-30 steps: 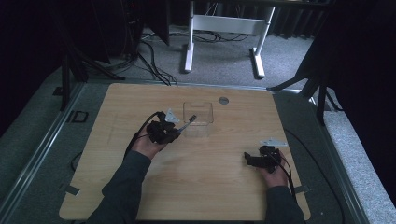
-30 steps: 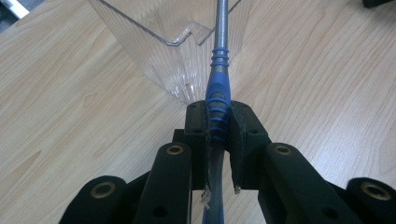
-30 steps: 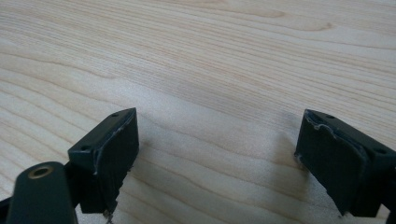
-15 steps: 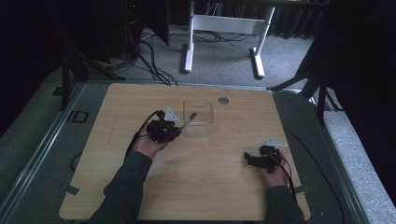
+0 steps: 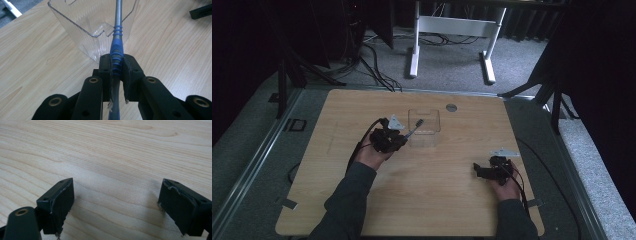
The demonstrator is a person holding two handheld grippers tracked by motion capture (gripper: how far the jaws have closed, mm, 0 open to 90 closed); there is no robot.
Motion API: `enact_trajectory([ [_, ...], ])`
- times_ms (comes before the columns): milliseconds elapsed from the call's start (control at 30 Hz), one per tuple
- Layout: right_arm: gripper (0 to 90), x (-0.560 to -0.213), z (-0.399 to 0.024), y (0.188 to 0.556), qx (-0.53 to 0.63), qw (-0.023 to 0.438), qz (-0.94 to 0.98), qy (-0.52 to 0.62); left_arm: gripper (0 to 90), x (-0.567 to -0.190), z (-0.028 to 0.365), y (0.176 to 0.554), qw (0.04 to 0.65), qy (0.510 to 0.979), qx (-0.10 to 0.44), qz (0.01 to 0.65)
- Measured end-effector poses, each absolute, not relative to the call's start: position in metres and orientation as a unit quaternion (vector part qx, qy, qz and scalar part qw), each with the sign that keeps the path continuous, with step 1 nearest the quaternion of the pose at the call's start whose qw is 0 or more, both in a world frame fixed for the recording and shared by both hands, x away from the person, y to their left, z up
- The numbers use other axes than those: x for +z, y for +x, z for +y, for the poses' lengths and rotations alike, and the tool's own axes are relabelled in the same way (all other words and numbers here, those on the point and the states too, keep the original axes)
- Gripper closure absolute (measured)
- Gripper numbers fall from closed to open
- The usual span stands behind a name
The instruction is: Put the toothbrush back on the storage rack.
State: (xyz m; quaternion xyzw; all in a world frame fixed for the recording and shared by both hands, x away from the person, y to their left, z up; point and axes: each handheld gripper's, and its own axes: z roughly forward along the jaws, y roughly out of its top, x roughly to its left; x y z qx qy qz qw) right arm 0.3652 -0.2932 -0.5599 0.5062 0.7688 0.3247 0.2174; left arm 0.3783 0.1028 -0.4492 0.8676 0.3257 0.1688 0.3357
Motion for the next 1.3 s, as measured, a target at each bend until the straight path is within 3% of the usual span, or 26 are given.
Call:
enact_trajectory([
  [1300, 12.7, -0.5598, -0.2932, 0.3652, 0.325, 0.217, 0.769, 0.506, 78.7, -0.4476, 0.1028, 0.3767, 0.400, 0.834, 0.174, 0.337],
])
